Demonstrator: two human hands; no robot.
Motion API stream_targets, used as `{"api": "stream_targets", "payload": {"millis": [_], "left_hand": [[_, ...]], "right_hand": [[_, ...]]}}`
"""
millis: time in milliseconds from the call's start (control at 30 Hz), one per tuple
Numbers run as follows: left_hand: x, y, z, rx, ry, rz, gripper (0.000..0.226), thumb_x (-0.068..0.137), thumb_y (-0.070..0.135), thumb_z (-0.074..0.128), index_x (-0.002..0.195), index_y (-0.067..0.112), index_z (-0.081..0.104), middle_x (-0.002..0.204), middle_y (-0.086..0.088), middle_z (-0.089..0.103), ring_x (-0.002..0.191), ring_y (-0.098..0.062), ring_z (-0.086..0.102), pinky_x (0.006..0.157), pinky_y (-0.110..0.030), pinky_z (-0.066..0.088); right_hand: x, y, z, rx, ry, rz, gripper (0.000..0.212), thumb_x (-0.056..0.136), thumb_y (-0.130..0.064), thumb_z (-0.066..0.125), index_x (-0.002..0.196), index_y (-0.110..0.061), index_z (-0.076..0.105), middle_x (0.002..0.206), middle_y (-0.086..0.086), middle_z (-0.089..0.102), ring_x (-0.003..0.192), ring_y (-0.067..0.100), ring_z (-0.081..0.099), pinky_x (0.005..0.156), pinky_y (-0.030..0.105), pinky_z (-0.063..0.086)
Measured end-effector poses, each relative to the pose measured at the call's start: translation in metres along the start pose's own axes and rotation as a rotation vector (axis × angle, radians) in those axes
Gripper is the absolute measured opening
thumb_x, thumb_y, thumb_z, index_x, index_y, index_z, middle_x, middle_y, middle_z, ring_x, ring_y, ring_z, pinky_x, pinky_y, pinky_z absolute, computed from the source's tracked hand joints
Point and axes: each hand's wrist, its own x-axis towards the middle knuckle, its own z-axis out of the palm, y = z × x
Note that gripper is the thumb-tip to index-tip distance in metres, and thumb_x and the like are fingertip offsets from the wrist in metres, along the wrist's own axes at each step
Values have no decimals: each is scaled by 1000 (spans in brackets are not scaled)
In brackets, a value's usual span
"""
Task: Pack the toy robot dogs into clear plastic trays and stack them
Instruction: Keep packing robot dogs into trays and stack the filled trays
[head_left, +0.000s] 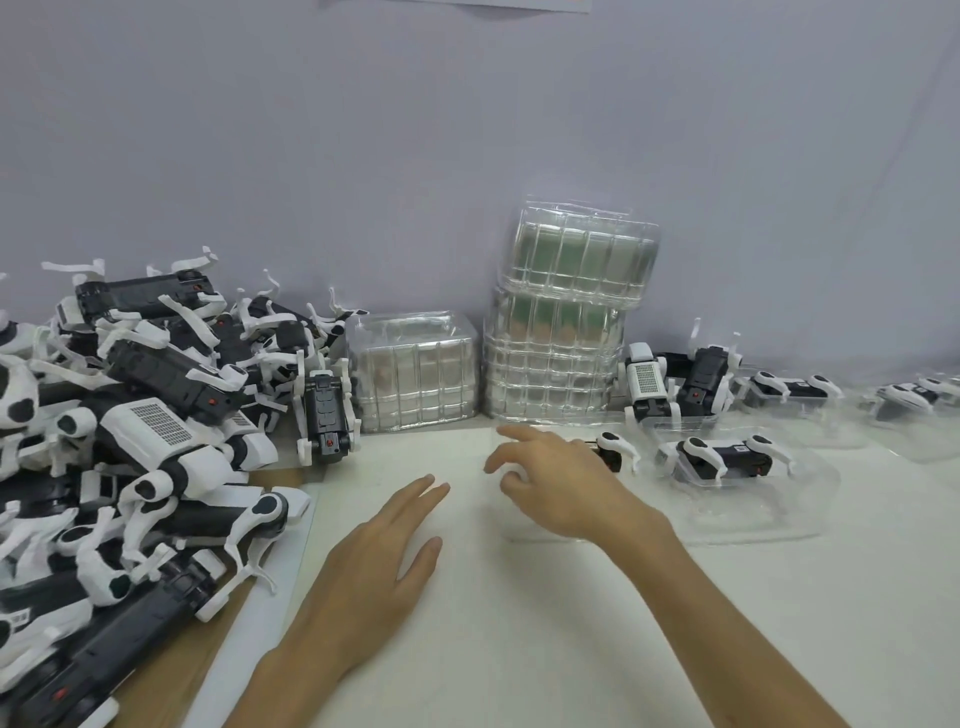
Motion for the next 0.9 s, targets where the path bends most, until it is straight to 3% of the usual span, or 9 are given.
{"api": "stream_targets", "payload": {"millis": [133,233,400,467,533,600,700,800,900], "left_hand": [[0,0,0,-12,-24,-11,48,102,36,46,146,50,33,151,42,17,130,4,45,102,-23,41],[0,0,1,-13,-32,-26,47,102,36,46,145,49,34,150,44,15,125,-1,51,100,-25,43],[-1,2,-1,11,-52,-52,46,102,37,44,145,49,35,152,42,15,121,-6,53,99,-25,43],[-1,2,-1,49,-80,-70,44,102,37,42,144,49,36,153,40,14,119,-6,52,99,-22,39],[0,1,1,101,-97,-76,41,102,37,41,142,47,39,155,34,16,125,-5,46,101,-20,33],[1,-1,3,154,-98,-92,40,102,37,39,141,44,41,159,26,17,138,-2,32,110,-18,21],[1,-6,6,193,-111,-161,42,104,40,36,146,41,38,163,16,17,147,-3,16,116,-19,6],[3,-5,10,250,-117,-158,43,104,41,31,147,40,35,162,14,21,149,-5,13,116,-22,3],[4,-5,9,246,-89,-142,42,103,40,33,145,38,39,160,13,26,148,-6,17,115,-23,6]], "right_hand": [[-2,23,-15,46,-29,101,32,99,-26,46,124,-36,63,160,-16,27,138,13,39,103,35,34],[-3,40,-26,54,-55,151,30,99,-22,50,123,-32,64,160,-12,29,136,16,42,106,33,35],[-8,68,-42,86,-91,226,28,95,-14,55,114,-31,66,152,-9,41,116,15,54,90,26,41],[-11,76,-47,104,-75,270,27,92,-12,57,106,-33,65,129,-7,56,94,11,56,82,28,46],[-14,82,-50,92,-76,317,29,92,-10,57,111,-30,67,96,-12,54,76,5,49,69,25,44],[-16,81,-51,74,-73,348,36,93,-9,55,123,-27,65,92,-15,51,77,9,50,68,24,40],[-13,63,-51,64,140,258,39,94,-12,58,131,-24,61,126,-3,59,101,19,56,85,29,42],[8,23,-42,194,382,26,27,94,-15,63,120,-21,69,118,-7,67,106,12,60,88,23,40],[51,-24,-25,220,308,-120,26,95,-23,65,121,-23,69,114,-7,70,103,9,62,92,28,48]]}}
